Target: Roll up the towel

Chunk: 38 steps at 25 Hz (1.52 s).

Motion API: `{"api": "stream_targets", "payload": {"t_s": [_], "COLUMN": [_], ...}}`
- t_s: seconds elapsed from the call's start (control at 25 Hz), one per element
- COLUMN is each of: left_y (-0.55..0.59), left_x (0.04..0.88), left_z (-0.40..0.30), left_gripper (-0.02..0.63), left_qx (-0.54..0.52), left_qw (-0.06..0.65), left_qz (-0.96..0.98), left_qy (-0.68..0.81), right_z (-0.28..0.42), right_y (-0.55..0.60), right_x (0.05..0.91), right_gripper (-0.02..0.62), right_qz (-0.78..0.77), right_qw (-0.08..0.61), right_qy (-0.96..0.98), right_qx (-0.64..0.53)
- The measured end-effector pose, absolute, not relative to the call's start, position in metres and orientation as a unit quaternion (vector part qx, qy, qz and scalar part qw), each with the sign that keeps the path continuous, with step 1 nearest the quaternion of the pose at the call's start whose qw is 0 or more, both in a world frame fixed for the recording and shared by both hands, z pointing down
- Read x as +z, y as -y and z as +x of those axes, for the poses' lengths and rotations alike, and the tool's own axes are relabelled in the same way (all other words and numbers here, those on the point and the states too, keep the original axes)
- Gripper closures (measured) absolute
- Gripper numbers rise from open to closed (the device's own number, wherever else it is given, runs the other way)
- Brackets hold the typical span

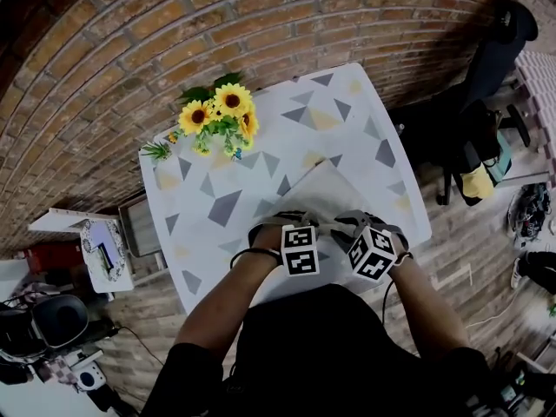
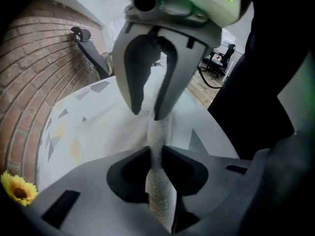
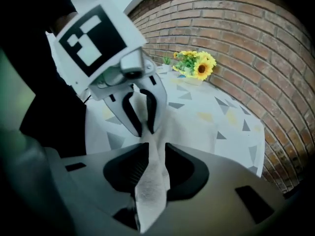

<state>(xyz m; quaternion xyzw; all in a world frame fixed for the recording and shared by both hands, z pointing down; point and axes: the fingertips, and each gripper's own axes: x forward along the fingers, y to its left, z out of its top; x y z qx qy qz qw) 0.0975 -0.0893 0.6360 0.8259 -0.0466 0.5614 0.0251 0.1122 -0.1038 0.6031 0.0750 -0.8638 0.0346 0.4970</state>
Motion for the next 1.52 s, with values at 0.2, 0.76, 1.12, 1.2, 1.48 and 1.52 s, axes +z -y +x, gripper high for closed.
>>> {"api": "stream_targets", "payload": {"t_s": [0.2, 0.76, 1.12, 1.2, 1.48, 1.52], "left_y": [0.106, 0.113, 0.146, 0.144, 0.115, 0.109], "left_x": [0.633, 0.631, 0.638, 0.639, 0.637, 0.637], "left_z": [0.089, 0.075, 0.067, 0.067, 0.067, 0.066], "left_gripper": [0.518, 0.419, 0.468, 0.509, 0.538, 0.54], "left_qx": [0.546, 0.592, 0.589, 0.585, 0.578, 0.578], "left_qw": [0.05, -0.06, -0.024, -0.007, 0.051, 0.06], "left_qz": [0.834, 0.8, 0.8, 0.803, 0.811, 0.811], "left_qy": [0.068, 0.073, 0.115, 0.11, 0.077, 0.069], "right_z": [0.116, 0.127, 0.132, 0.127, 0.12, 0.12], "right_y": [0.087, 0.139, 0.18, 0.174, 0.114, 0.11], "right_x": [0.625, 0.628, 0.619, 0.611, 0.629, 0.631], "right_gripper": [0.428, 0.468, 0.465, 0.465, 0.402, 0.402], "right_qz": [0.044, 0.106, 0.195, 0.192, 0.104, 0.101], "right_qw": [0.55, 0.533, 0.527, 0.51, 0.544, 0.548], "right_qy": [0.833, 0.835, 0.825, 0.837, 0.833, 0.83], "right_qx": [-0.026, 0.086, 0.059, 0.054, -0.011, -0.019]}}
